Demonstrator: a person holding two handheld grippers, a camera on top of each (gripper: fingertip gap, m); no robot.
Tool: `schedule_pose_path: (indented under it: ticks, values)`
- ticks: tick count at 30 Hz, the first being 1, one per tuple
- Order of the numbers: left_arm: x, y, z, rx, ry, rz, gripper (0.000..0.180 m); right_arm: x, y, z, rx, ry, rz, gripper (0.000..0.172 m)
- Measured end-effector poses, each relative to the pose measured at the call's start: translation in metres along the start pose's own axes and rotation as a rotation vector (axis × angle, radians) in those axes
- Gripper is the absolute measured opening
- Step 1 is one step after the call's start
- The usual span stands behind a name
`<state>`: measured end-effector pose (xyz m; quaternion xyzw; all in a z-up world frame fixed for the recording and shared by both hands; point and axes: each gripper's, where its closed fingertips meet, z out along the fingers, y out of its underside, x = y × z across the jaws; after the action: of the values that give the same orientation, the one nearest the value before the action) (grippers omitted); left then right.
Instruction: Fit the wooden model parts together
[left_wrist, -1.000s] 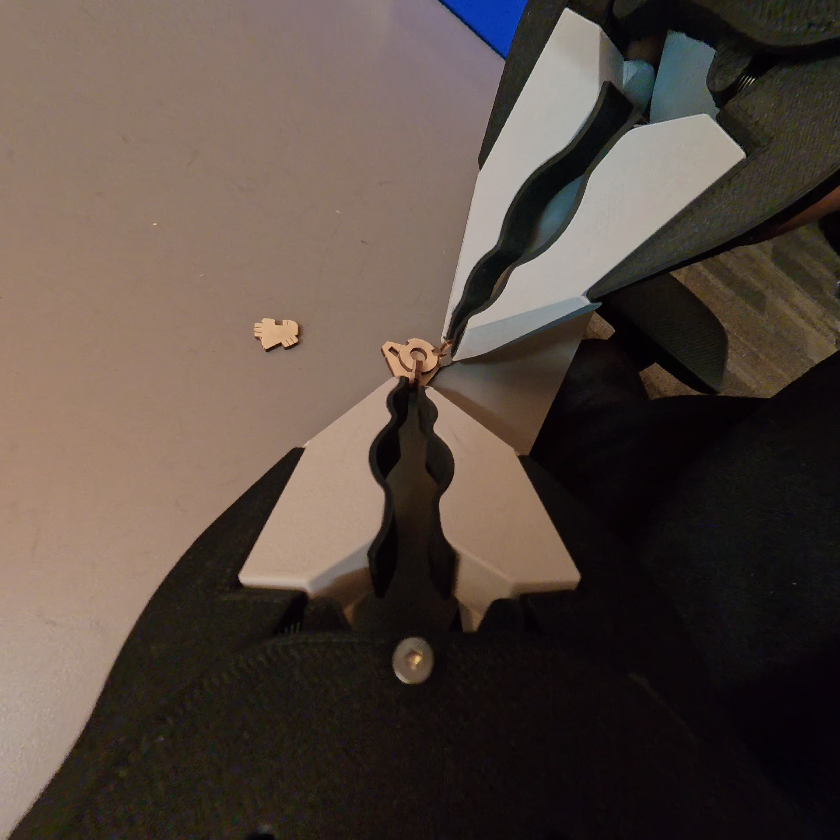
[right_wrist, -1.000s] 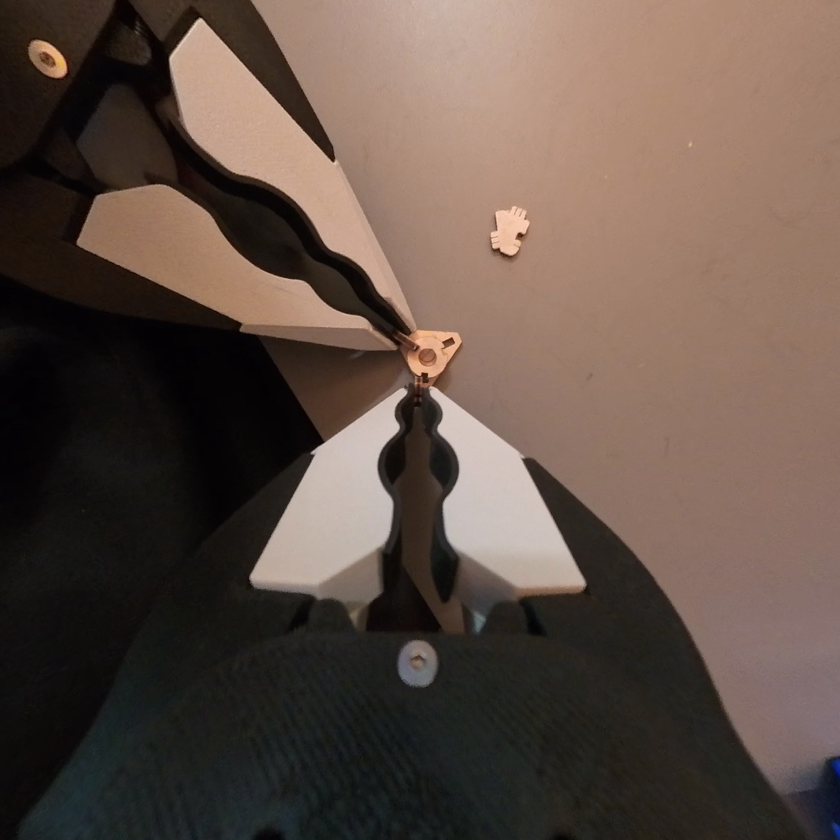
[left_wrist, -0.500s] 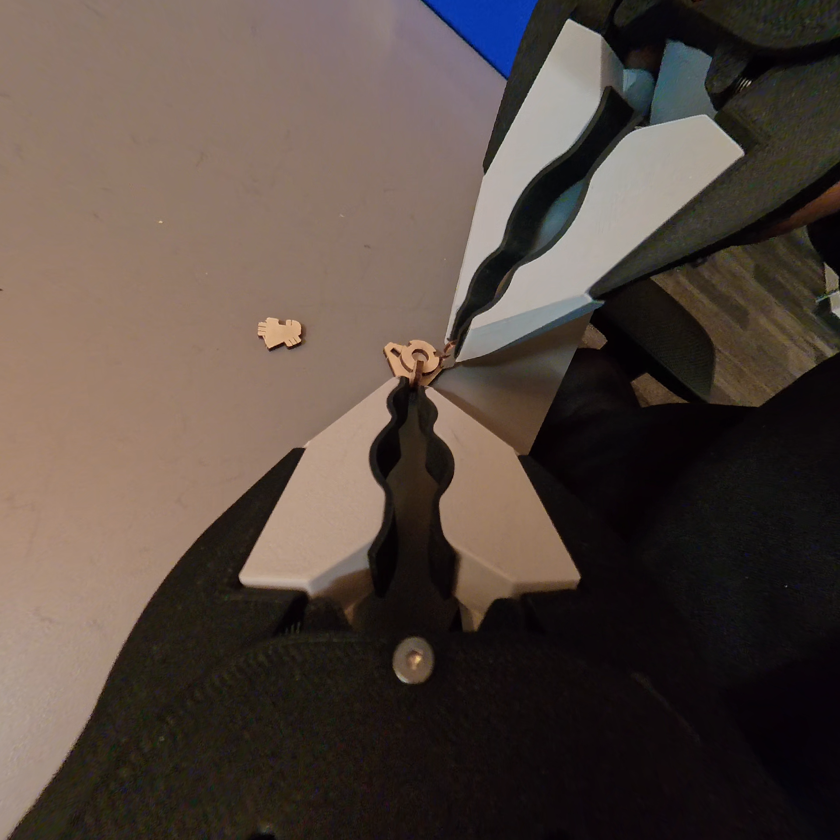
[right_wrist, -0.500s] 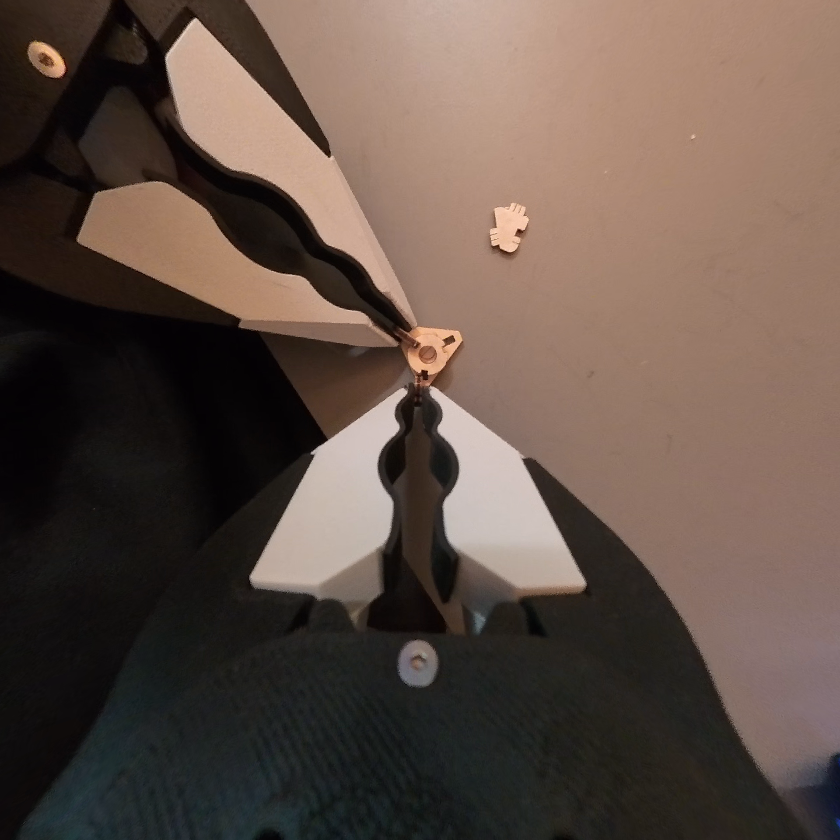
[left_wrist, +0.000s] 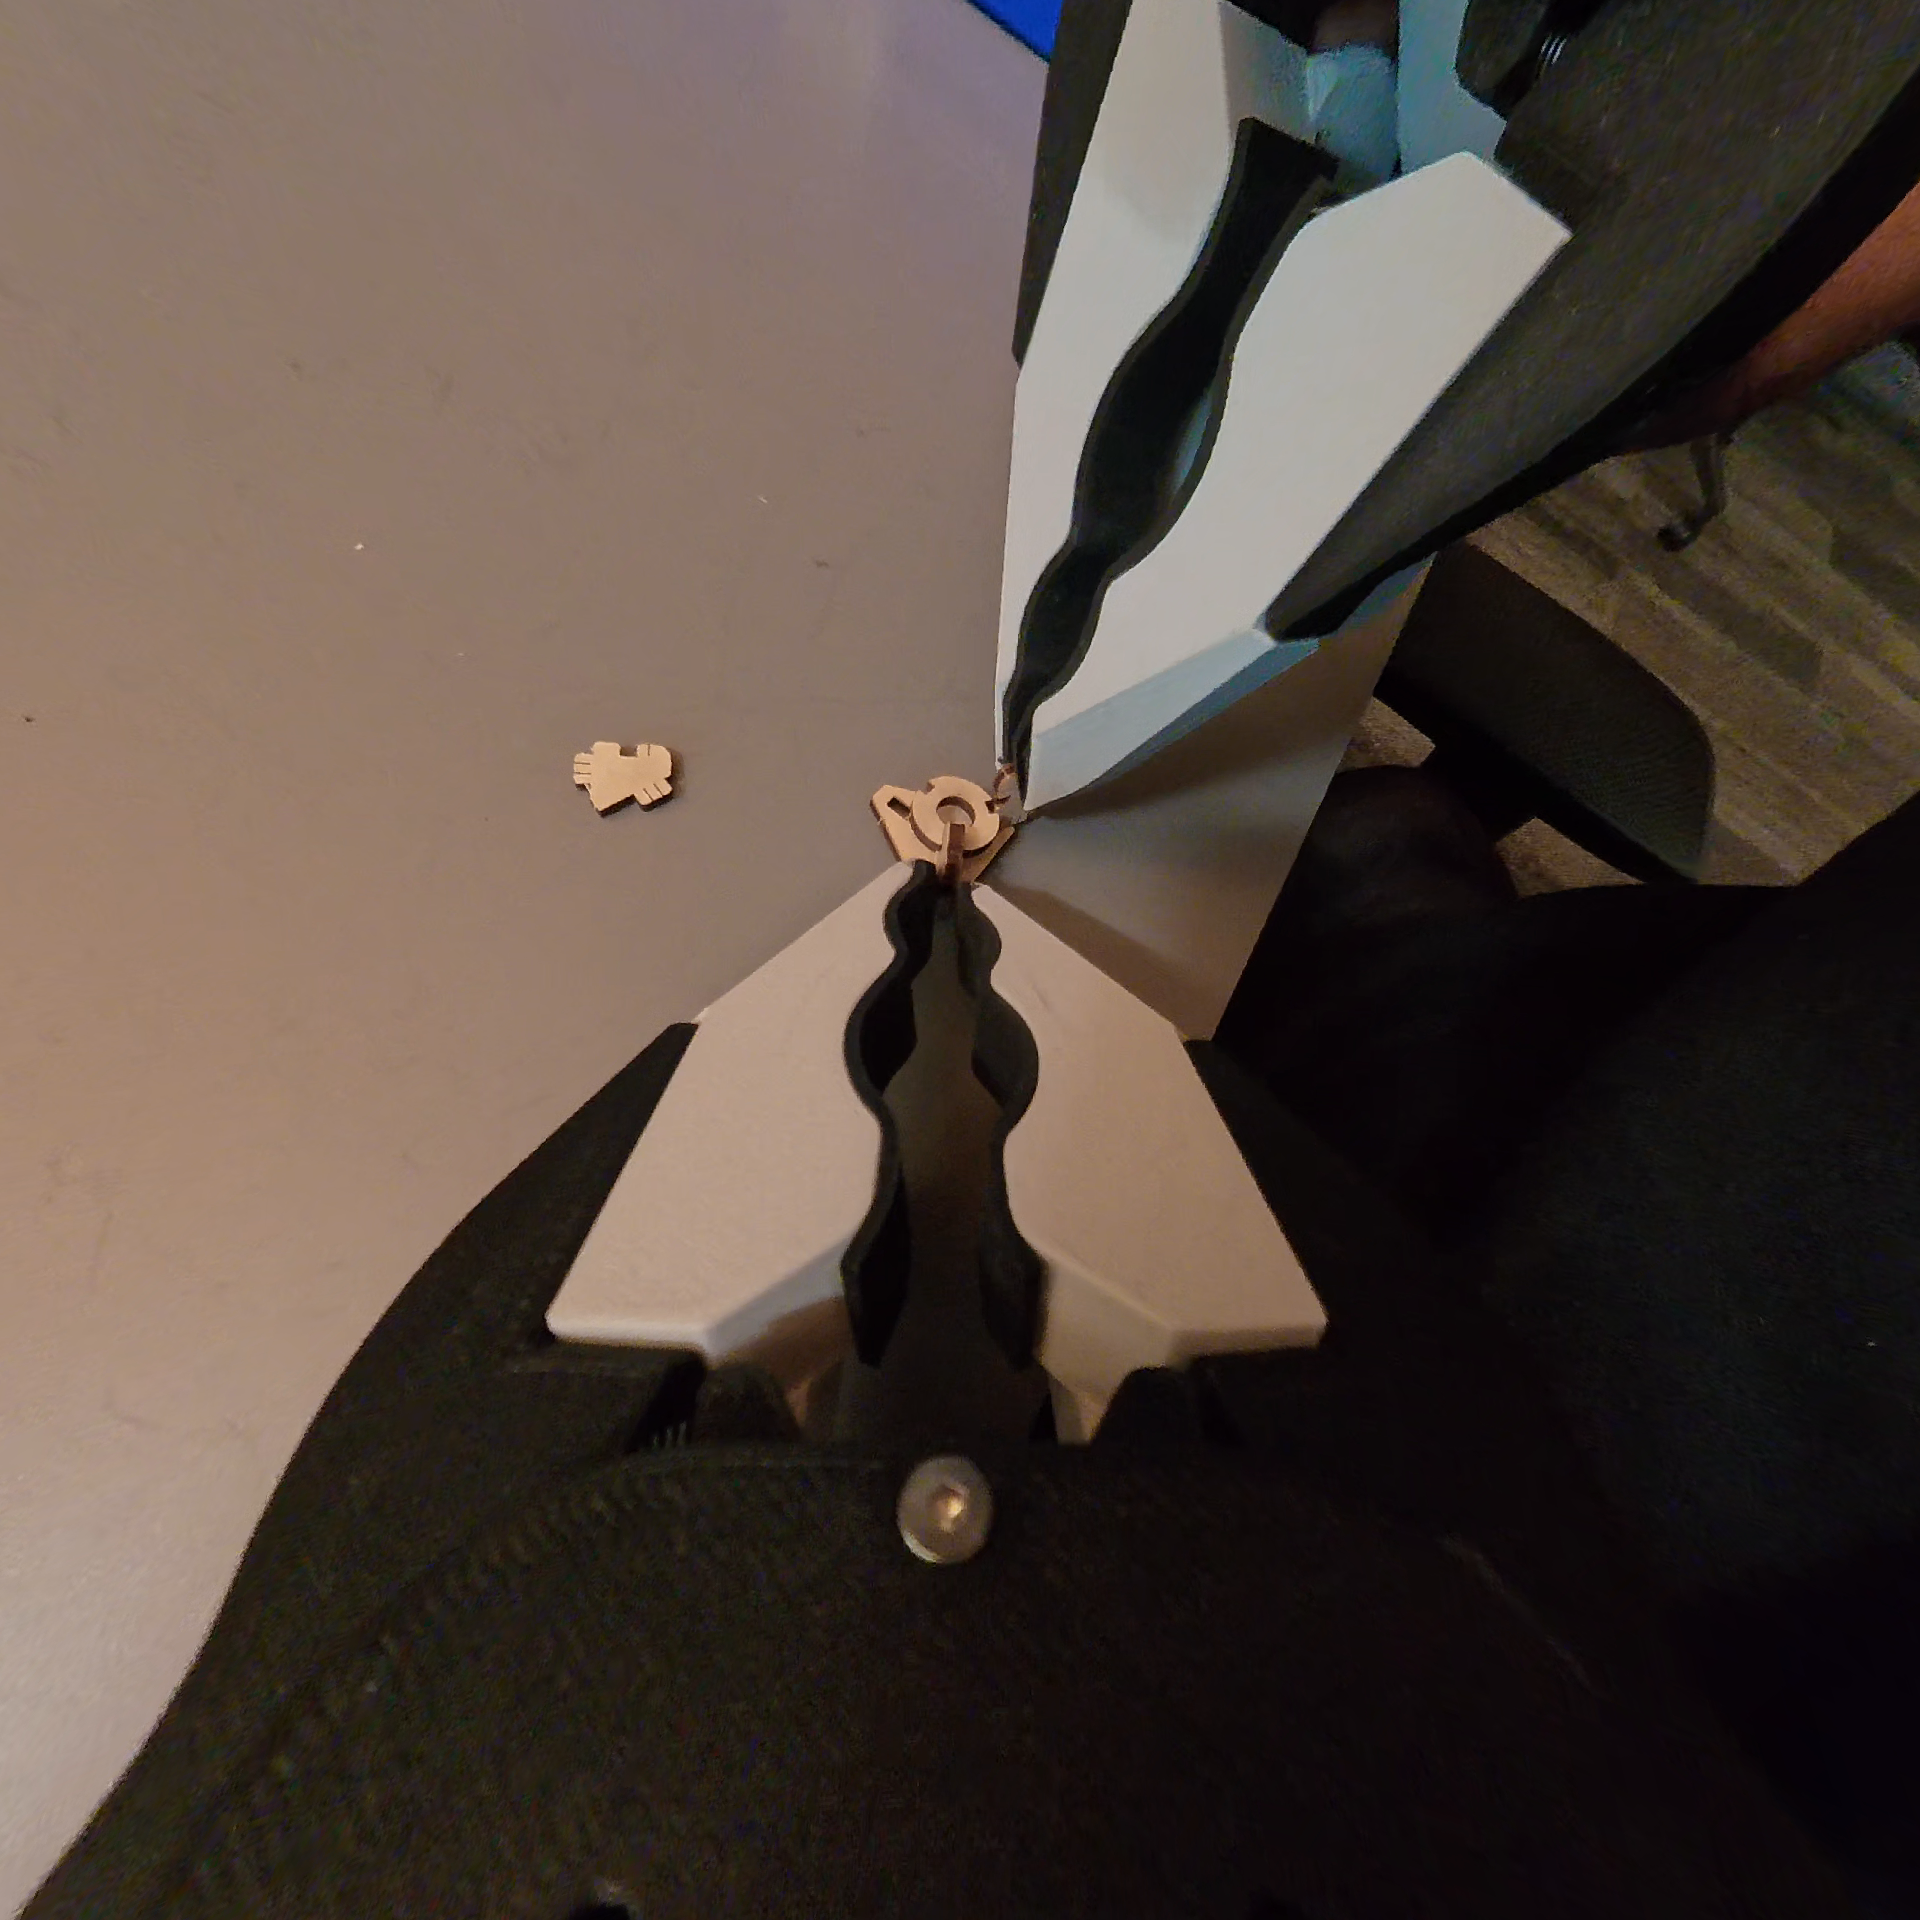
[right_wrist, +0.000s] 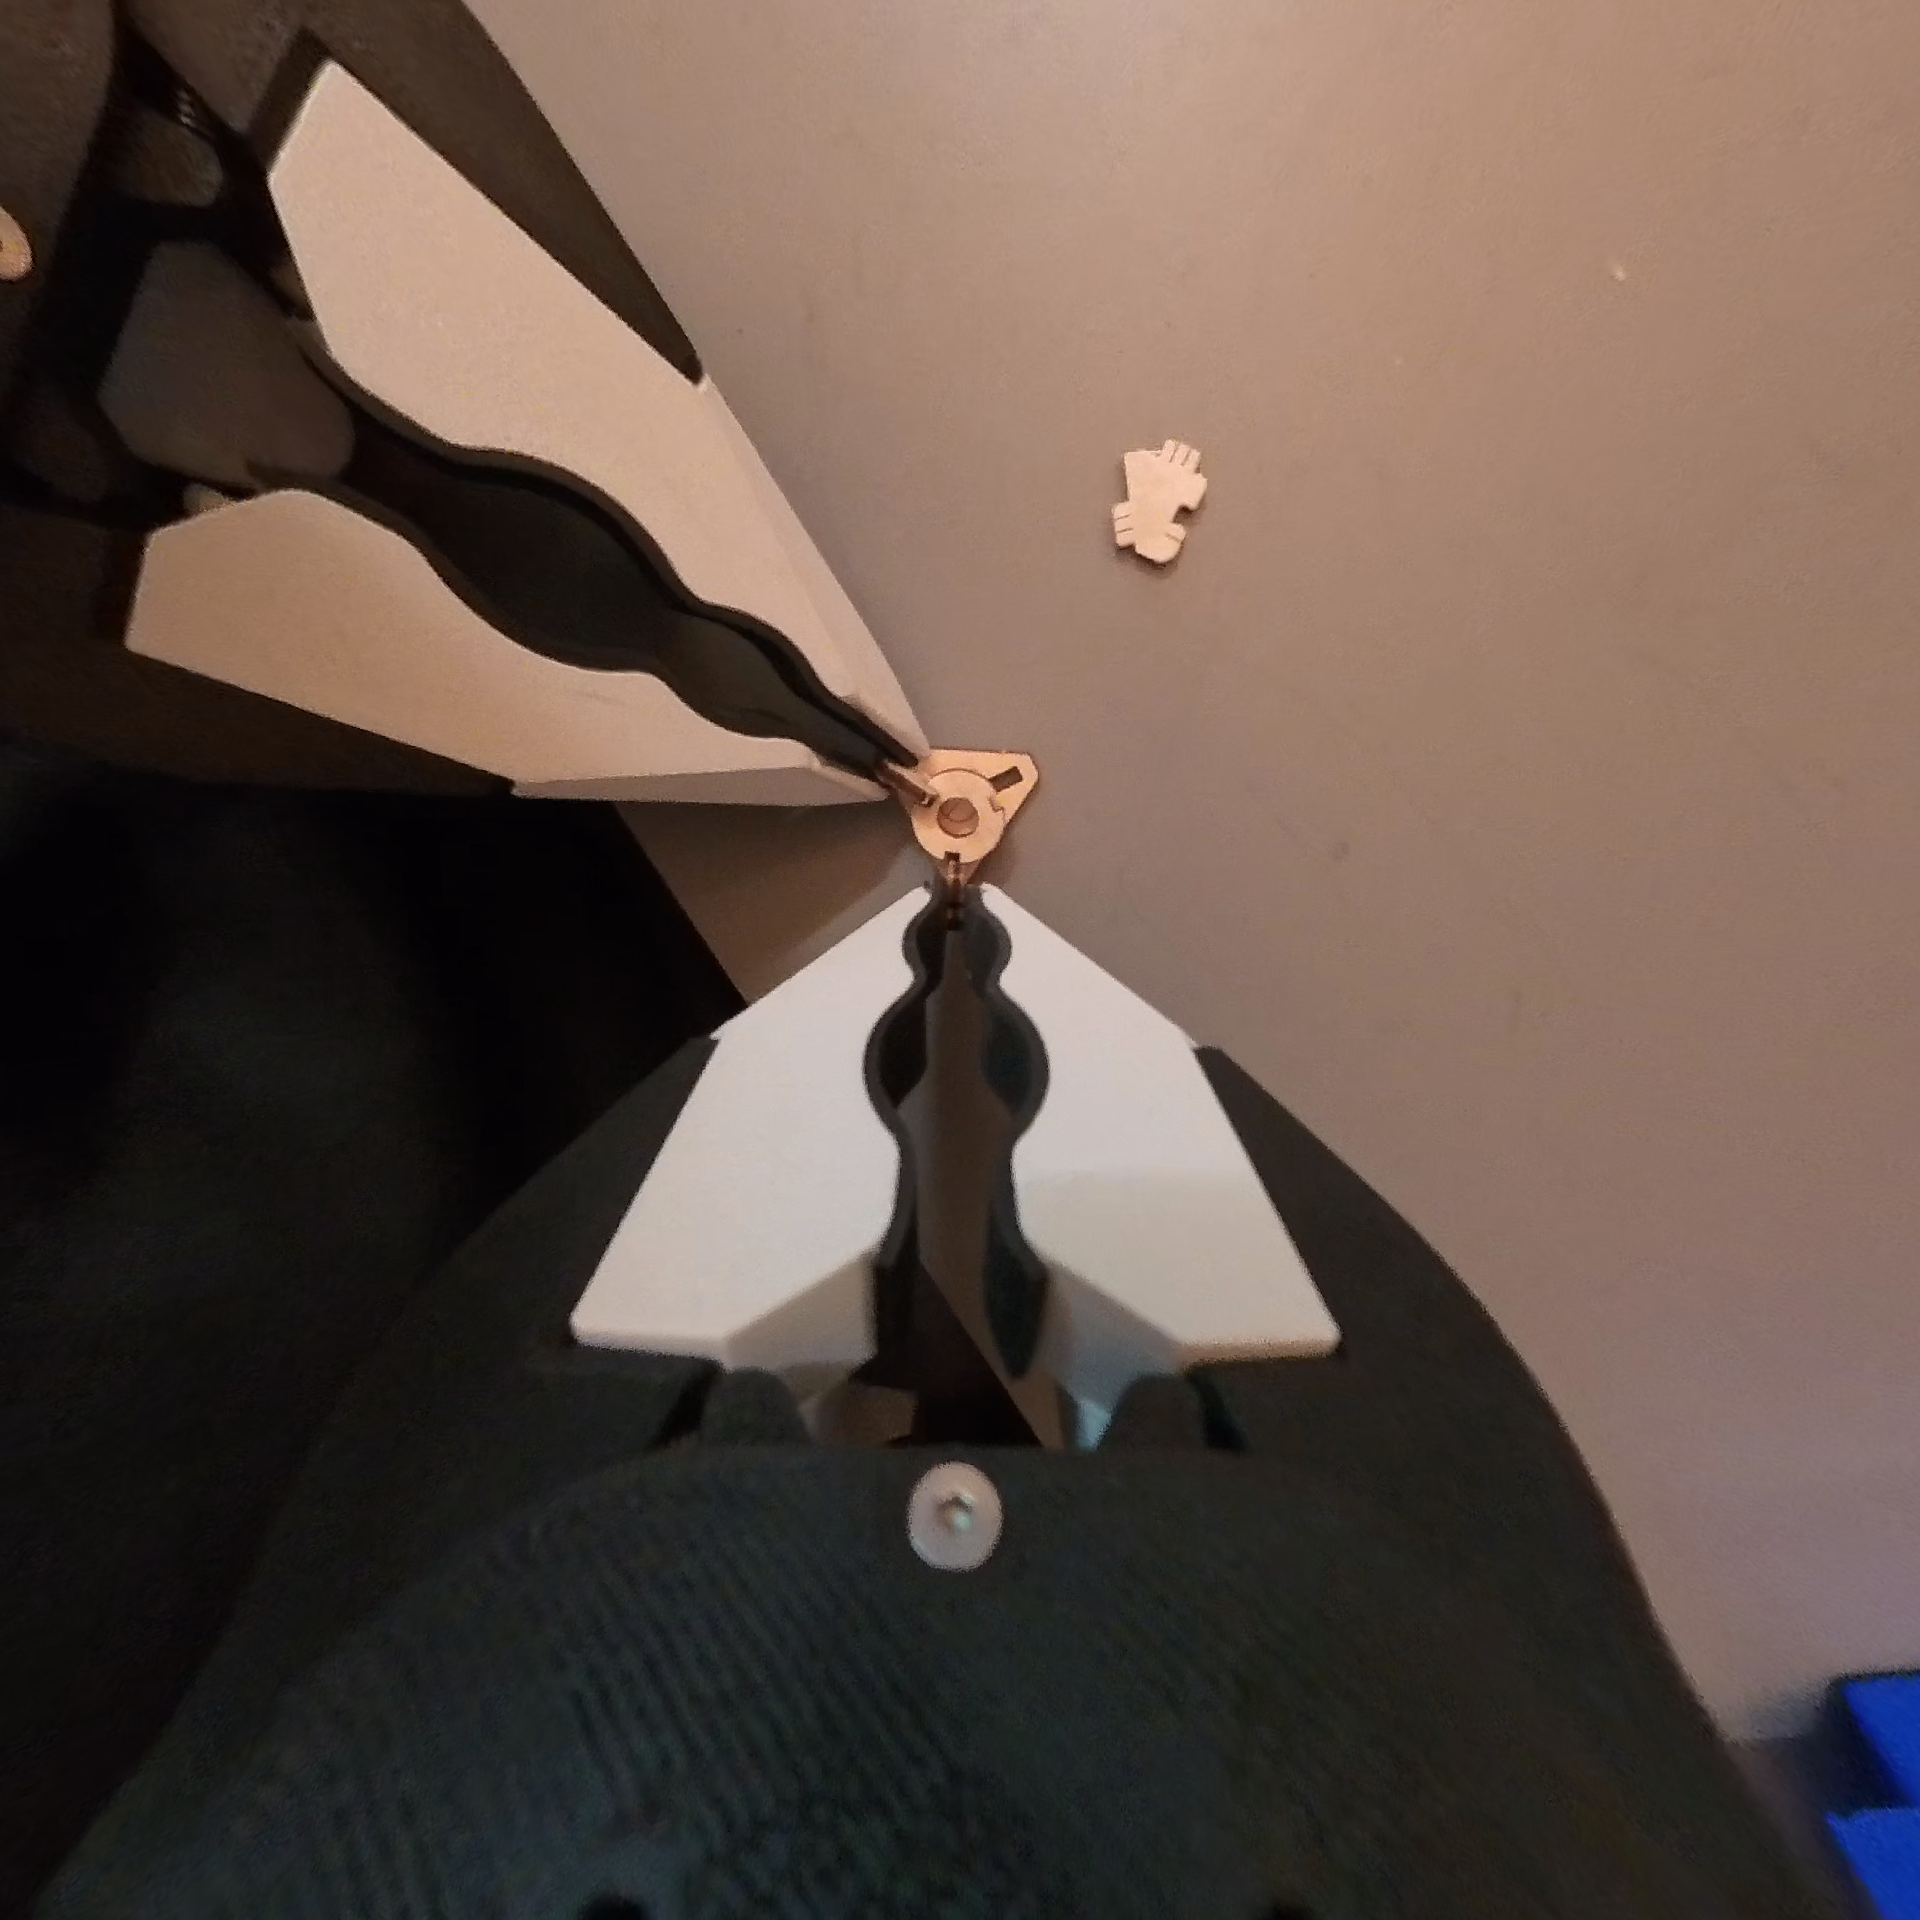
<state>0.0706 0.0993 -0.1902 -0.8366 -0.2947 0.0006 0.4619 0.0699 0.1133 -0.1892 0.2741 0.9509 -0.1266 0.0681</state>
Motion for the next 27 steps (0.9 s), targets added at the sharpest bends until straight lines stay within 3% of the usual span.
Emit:
schedule_pose_path:
  ticks: [7,13,16,20,27]
  values:
    - [0.002,-0.001,-0.001,0.006,0.028,-0.018,0.005,0.000,0.000,0.000,-0.020,0.007,-0.012,0.000]
    - [0.004,-0.011,-0.003,0.039,0.072,-0.040,0.035,0.000,0.001,0.000,-0.009,0.006,-0.018,0.000]
    - [0.007,-0.011,0.002,0.009,0.074,-0.027,0.041,-0.001,0.001,0.000,-0.005,0.006,-0.025,0.000]
    - [0.010,-0.011,0.009,-0.025,0.083,-0.019,0.039,-0.001,0.002,0.000,0.002,0.004,-0.030,0.000]
    - [0.007,-0.010,0.012,-0.047,0.054,-0.022,0.020,-0.001,0.002,0.000,0.012,0.003,-0.034,0.000]
